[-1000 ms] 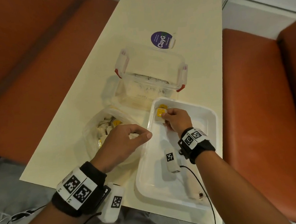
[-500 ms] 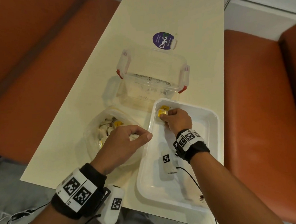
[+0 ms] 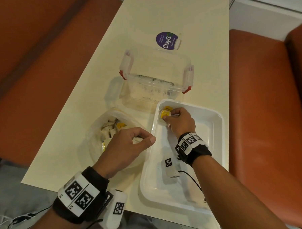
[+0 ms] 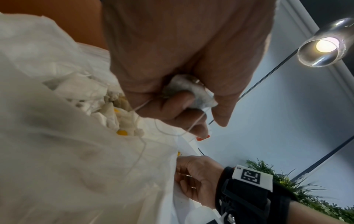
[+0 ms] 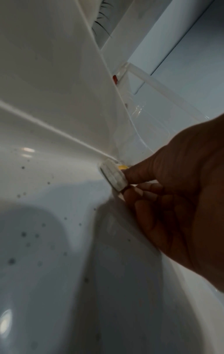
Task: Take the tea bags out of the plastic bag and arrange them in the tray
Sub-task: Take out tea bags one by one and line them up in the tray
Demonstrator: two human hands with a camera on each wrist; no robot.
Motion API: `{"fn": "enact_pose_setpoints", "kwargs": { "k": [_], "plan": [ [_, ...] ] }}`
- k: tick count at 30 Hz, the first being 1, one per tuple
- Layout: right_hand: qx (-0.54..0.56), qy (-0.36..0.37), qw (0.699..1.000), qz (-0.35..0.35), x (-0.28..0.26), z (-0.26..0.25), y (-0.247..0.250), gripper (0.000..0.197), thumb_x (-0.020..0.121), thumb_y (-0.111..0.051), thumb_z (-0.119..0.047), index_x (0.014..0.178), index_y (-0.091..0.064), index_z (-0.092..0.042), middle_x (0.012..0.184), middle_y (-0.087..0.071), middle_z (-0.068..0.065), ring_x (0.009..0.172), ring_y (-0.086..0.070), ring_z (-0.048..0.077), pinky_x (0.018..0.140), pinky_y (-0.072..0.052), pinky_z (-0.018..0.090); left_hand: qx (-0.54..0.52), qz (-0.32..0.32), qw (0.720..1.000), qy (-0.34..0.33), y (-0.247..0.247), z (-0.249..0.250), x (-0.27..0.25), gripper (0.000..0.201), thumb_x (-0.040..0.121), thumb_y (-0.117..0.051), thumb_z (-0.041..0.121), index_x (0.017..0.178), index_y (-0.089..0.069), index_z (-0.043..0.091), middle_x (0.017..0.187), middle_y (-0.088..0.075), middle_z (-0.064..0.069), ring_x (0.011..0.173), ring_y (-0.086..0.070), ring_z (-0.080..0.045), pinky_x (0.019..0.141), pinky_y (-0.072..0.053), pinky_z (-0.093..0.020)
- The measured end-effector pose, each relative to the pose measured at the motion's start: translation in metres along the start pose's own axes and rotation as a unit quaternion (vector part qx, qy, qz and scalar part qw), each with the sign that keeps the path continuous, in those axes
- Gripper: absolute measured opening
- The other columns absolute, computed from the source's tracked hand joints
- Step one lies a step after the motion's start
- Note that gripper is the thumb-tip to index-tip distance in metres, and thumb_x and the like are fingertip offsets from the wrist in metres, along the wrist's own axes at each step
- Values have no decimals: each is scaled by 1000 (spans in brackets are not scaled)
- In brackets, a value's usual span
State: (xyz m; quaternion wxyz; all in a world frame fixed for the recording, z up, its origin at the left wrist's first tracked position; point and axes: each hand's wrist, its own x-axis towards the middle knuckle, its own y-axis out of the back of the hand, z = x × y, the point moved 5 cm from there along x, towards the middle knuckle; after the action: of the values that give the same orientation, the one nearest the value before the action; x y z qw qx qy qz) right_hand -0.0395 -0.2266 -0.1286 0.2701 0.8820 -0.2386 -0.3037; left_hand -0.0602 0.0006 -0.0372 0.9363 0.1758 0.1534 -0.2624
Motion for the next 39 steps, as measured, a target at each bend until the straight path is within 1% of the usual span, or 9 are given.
{"fn": "enact_pose_setpoints", "kwargs": {
  "k": [4, 9, 15, 21, 25, 29, 33, 37, 39],
  "plan": [
    [20, 6, 1000, 9, -6, -3, 7, 39, 78, -77, -50, 105, -58, -31, 103, -63, -11, 93, -64, 19, 79, -47, 33, -35, 7, 999, 10, 0, 5, -1, 11, 89, -70, 37, 94, -74, 28, 98, -72, 12, 57, -57, 1, 56, -44, -15],
    [49, 14, 998, 29, -21, -3, 16, 32, 77, -71, -57, 95, -57, -35, 89, -68, -10, 83, -69, 19, 84, -55, 42, -209, -15, 973, 98, -4, 7, 2, 24, 85, -73, 20, 108, -69, 24, 98, -69, -4, 66, -57, -9, 53, -42, -23],
    [163, 92, 980, -74, -73, -36, 36, 18, 91, -70, -32, 94, -67, -14, 81, -71, 2, 59, -63, 9, 56, -49, 24, -380, -35, 918, 109, -9, 13, 9, 44, 93, -46, -10, 130, -58, 11, 114, -70, -18, 88, -70, -21, 70, -60, -29],
    [152, 184, 961, -142, -124, -49, 55, 12, 86, -75, -31, 92, -67, -25, 78, -69, -7, 59, -60, 17, 58, -48, 25, -490, -9, 863, 125, -17, 15, 12, 39, 97, -39, -9, 127, -61, 5, 118, -67, -19, 105, -71, -27, 92, -56, -38],
    [43, 251, 956, -144, -137, -51, 49, 35, 77, -81, -42, 108, -65, -35, 89, -67, -17, 61, -57, 10, 67, -53, 30, -531, -21, 837, 134, -26, 22, 11, 40, 96, -36, -6, 129, -56, 3, 108, -70, -19, 92, -72, -28, 88, -58, -39],
    [-66, 294, 949, -89, -139, -51, 40, 54, 73, -78, -58, 119, -56, -41, 101, -62, -22, 70, -59, 2, 68, -54, 33, -541, -17, 827, 151, -30, 27, 8, 37, 97, -39, 2, 130, -58, 4, 108, -68, -21, 99, -68, -32, 53, -56, -26],
    [-40, 275, 959, -60, -136, -50, 44, 35, 80, -74, -55, 111, -65, -41, 91, -68, -21, 69, -61, 2, 72, -54, 34, -523, -46, 841, 133, -30, 32, 8, 51, 92, -48, 26, 136, -52, -1, 111, -69, -23, 94, -72, -31, 77, -53, -29],
    [81, 220, 966, -109, -134, -47, 46, 17, 91, -69, -39, 105, -75, -31, 78, -73, -14, 66, -65, 7, 66, -54, 31, -503, -68, 851, 137, -31, 25, 9, 57, 94, -46, 38, 134, -53, -3, 128, -61, -30, 117, -62, -36, 106, -46, -45],
    [159, 169, 960, -156, -133, -43, 45, 16, 97, -63, -25, 101, -77, -18, 76, -72, 1, 64, -64, 11, 63, -52, 31, -493, -66, 858, 129, -32, 26, 9, 53, 84, -54, 32, 122, -61, -4, 118, -62, -27, 107, -57, -32, 103, -44, -42]
  ]
}}
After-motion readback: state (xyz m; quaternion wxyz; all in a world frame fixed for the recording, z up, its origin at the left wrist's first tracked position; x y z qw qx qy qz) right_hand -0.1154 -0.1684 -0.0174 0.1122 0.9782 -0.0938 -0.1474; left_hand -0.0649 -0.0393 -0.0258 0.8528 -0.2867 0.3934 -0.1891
